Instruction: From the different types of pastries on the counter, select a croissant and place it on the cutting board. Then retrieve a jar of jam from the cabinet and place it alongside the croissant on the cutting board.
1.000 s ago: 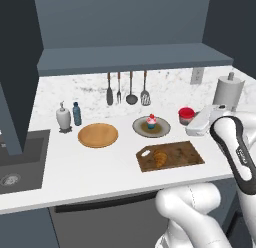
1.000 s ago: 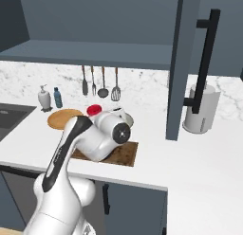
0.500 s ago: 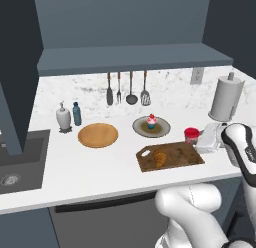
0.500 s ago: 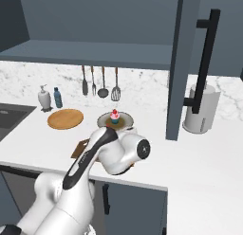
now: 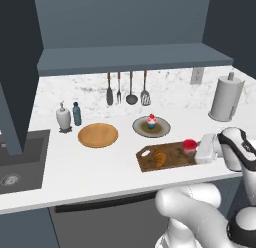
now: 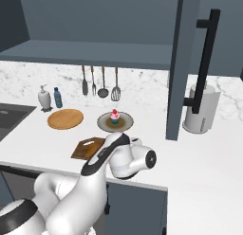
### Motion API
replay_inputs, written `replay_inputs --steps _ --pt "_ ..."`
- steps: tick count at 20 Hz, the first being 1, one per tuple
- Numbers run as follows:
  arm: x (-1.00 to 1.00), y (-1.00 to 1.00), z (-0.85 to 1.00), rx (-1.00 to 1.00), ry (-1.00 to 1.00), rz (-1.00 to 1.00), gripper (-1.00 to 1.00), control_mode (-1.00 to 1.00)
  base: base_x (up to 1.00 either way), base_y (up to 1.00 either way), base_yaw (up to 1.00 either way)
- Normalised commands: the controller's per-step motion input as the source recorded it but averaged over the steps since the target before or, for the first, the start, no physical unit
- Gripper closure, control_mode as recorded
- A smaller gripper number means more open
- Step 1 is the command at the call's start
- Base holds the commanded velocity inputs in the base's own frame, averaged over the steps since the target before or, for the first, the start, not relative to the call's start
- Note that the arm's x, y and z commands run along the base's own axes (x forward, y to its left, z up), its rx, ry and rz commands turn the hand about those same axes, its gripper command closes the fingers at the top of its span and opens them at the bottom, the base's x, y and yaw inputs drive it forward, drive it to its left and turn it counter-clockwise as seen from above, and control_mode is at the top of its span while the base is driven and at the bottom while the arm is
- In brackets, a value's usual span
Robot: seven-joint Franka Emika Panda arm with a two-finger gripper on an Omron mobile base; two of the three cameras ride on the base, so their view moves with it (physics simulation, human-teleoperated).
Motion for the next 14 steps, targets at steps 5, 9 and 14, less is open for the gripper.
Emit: replay_inputs --steps 5,9,14 --pt "0.46 -0.23 -0.40 0.01 0.00 0.08 1.00 -1.00 0.00 0.00 0.00" --pt "0.44 -0.29 -0.24 0.03 0.01 0.09 1.00 -1.00 0.00 0.00 0.00" --pt "0.20 -0.20 -0.30 0.03 0.00 0.09 1.00 -1.00 0.00 0.00 0.00"
